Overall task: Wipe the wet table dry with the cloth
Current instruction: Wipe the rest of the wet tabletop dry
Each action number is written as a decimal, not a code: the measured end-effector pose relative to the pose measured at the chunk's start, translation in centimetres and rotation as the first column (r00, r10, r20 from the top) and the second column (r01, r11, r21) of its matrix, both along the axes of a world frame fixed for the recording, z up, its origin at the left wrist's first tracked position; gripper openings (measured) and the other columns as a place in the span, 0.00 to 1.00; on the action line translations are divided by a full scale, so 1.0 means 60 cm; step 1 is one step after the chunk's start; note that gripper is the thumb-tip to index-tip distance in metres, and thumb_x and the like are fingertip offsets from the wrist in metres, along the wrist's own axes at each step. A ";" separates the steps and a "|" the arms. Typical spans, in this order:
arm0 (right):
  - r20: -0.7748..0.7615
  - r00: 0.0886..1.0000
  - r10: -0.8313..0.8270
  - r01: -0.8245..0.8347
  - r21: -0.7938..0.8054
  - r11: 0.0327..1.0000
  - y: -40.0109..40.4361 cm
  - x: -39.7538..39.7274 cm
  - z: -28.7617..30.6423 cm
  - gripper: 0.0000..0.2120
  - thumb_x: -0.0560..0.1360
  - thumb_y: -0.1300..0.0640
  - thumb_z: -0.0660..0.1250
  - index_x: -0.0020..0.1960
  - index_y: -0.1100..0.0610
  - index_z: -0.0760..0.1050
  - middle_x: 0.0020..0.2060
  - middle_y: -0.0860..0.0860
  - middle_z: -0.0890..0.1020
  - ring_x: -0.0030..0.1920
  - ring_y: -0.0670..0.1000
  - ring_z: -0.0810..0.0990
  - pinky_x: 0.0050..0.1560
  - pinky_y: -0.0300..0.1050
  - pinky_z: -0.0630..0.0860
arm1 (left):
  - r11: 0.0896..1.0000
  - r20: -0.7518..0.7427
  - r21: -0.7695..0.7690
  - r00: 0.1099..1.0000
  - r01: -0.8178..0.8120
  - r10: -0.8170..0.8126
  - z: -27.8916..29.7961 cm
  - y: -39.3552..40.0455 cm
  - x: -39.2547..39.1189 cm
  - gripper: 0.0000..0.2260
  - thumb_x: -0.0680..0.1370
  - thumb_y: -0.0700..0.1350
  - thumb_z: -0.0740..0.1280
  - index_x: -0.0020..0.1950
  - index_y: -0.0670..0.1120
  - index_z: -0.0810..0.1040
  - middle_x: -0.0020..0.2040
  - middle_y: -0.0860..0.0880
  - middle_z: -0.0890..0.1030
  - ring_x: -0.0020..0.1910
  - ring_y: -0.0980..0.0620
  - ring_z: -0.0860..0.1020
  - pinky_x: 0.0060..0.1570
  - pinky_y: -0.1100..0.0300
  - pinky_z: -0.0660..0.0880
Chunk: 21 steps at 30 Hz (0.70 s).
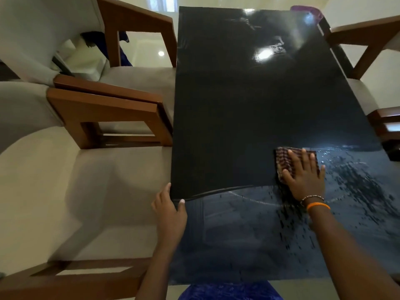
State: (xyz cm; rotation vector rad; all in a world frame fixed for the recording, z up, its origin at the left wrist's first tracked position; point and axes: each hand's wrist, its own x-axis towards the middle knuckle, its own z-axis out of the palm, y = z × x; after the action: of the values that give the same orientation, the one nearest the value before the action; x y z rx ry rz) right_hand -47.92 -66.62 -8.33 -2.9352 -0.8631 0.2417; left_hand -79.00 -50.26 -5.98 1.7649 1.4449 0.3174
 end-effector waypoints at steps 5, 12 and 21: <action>0.022 0.997 -0.076 0.076 0.034 0.997 0.070 -0.072 -0.012 0.31 0.77 0.43 0.58 0.76 0.49 0.53 0.77 0.57 0.50 0.76 0.62 0.47 0.74 0.64 0.44 | 0.998 -0.076 0.059 0.997 -0.001 0.006 0.002 -0.003 0.004 0.26 0.75 0.40 0.66 0.72 0.43 0.63 0.68 0.42 0.68 0.69 0.43 0.61 0.67 0.55 0.57; -0.040 0.886 0.462 -0.451 0.159 0.878 0.159 -0.230 -0.019 0.34 0.72 0.38 0.57 0.76 0.44 0.54 0.77 0.56 0.52 0.77 0.60 0.47 0.74 0.61 0.38 | 0.986 -0.102 0.138 0.991 0.099 -0.085 0.012 -0.047 0.061 0.26 0.74 0.37 0.66 0.71 0.45 0.63 0.69 0.44 0.67 0.71 0.46 0.59 0.69 0.51 0.60; 0.050 0.890 0.453 -0.455 0.148 0.878 -0.022 -0.020 -0.017 0.32 0.69 0.41 0.61 0.73 0.41 0.61 0.75 0.50 0.61 0.76 0.55 0.58 0.73 0.57 0.51 | 0.905 -0.230 0.191 0.914 0.379 -0.334 0.011 -0.156 0.215 0.26 0.74 0.43 0.66 0.71 0.44 0.63 0.68 0.46 0.68 0.70 0.45 0.61 0.72 0.46 0.54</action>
State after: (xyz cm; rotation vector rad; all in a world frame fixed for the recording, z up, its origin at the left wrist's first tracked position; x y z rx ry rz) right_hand -49.10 -67.95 -9.37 -2.5523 -1.4957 0.1679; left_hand -66.08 -59.65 -5.31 2.2630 1.2128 0.1252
